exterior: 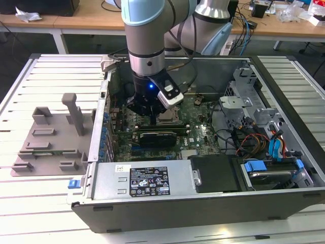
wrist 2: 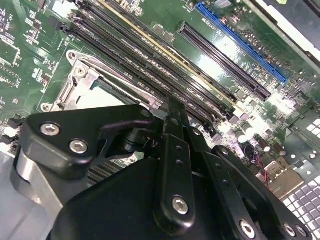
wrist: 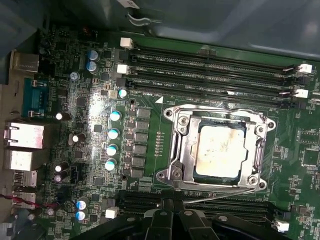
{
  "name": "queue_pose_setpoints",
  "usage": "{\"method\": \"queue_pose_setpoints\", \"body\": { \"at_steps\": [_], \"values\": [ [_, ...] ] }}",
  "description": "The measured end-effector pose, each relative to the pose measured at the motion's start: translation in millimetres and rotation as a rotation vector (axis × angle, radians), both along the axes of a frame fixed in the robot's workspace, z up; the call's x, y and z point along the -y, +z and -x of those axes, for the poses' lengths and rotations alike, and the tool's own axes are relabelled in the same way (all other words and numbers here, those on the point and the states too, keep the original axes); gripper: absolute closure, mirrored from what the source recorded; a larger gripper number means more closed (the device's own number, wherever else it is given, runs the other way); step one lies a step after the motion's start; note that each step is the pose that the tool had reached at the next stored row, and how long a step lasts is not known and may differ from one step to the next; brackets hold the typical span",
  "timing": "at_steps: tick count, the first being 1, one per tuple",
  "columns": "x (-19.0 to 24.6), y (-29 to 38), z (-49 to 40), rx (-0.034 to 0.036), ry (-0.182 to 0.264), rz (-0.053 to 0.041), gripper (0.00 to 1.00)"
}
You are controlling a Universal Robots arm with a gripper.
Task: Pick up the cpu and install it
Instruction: 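Install the second cpu locking lever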
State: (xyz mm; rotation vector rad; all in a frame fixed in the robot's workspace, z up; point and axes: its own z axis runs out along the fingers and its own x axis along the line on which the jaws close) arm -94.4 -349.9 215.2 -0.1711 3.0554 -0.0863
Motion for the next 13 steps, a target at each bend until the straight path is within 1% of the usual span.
{"method": "queue_pose_setpoints", "body": {
  "at_steps": [6, 11, 13],
  "values": [
    [0.0, -1.0, 0.0, 0.0001, 0.0, -0.0002, 0.89],
    [0.0, -4.0, 0.1, 0.0, 0.0, 0.0, 0.89],
    [0.0, -4.1, 0.0, 0.0001, 0.0, -0.0001, 0.89]
  ]
}}
